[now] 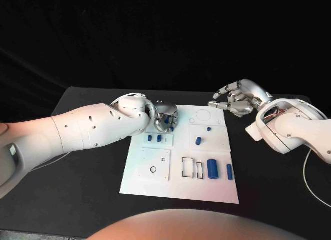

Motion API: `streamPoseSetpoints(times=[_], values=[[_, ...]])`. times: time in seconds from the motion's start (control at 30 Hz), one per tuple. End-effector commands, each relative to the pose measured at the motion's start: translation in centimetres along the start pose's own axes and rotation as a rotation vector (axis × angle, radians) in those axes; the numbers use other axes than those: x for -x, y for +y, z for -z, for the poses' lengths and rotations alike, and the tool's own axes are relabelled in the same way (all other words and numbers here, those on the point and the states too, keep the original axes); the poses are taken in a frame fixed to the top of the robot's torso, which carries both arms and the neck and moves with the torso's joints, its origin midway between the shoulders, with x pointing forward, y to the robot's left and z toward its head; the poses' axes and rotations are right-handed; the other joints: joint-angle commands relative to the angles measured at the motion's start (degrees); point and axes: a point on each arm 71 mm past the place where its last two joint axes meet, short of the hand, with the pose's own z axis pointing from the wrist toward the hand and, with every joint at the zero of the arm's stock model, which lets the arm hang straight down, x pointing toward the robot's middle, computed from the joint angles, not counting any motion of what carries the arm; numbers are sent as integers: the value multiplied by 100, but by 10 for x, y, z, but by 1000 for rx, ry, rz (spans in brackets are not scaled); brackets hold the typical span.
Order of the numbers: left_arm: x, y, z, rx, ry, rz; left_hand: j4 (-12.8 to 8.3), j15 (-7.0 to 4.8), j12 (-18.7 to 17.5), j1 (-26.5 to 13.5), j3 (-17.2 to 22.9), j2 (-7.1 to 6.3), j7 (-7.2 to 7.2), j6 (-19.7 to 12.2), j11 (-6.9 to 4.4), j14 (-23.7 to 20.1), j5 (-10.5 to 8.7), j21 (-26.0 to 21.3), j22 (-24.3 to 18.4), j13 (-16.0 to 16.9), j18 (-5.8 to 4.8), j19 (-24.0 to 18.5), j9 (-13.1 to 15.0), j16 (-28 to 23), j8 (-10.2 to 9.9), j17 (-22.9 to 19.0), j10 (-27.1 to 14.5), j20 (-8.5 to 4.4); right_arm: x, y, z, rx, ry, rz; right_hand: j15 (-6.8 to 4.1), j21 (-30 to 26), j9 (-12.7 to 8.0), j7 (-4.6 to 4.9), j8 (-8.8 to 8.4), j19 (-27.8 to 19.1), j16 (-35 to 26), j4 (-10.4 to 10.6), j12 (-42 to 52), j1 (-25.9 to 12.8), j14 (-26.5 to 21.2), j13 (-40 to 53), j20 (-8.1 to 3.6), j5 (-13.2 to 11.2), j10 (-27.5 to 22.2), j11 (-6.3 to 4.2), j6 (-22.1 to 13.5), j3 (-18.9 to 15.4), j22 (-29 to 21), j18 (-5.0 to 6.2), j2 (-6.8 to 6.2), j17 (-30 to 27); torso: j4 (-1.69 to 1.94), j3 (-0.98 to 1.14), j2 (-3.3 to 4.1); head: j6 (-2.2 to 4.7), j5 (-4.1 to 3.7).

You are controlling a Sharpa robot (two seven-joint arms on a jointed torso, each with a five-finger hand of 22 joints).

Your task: Assemble the parts on the task board

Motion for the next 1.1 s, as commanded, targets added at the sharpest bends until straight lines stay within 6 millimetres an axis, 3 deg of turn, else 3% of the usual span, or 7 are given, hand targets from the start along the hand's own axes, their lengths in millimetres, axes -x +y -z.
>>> streamPoseSetpoints(times=[0.03,0.27,0.4,1.1], values=[[-8,-4,-1,-21,23,15,-26,-13,-86,-17,52,47,0,91,-10,59,-21,53,48,-87,13,55,1,45,-26,8,103,-10,-1,1,0,9,4,2,-28,-17,8,6,37,-18,-24,-1,-17,35,213,-6,1,25,-41,-6,-23,-48,-4,68,-1,4,-2,2,-1,3,6],[-6,-3,-1,-29,-21,17,-274,-94,-375,91,272,164,-37,401,-77,300,-8,374,464,-136,-56,381,42,139,-73,236,535,-76,-1,1,0,10,4,2,-29,-24,12,4,46,-16,-29,-1,-5,25,212,3,0,24,-25,-8,-20,-52,-7,69,4,-3,-2,2,-1,17,6],[-6,-3,0,-35,-45,20,-410,-104,-668,15,409,164,-37,502,-85,363,-6,482,562,-166,-69,419,55,125,-185,211,730,-100,-1,1,0,10,4,2,-29,-24,12,4,46,-16,-29,-1,-5,25,212,3,0,24,-25,-8,-20,-52,-7,69,4,-3,-2,0,-1,24,2],[4,1,20,-41,-122,60,-461,-98,-874,-124,406,123,-33,560,-81,384,-12,508,590,-168,-72,417,73,111,-271,177,839,-99,0,1,0,10,2,3,-29,-24,12,4,46,-16,-29,-1,-5,25,212,3,0,24,-25,-8,-20,-52,-7,69,4,-3,7,-3,-13,84,19]])
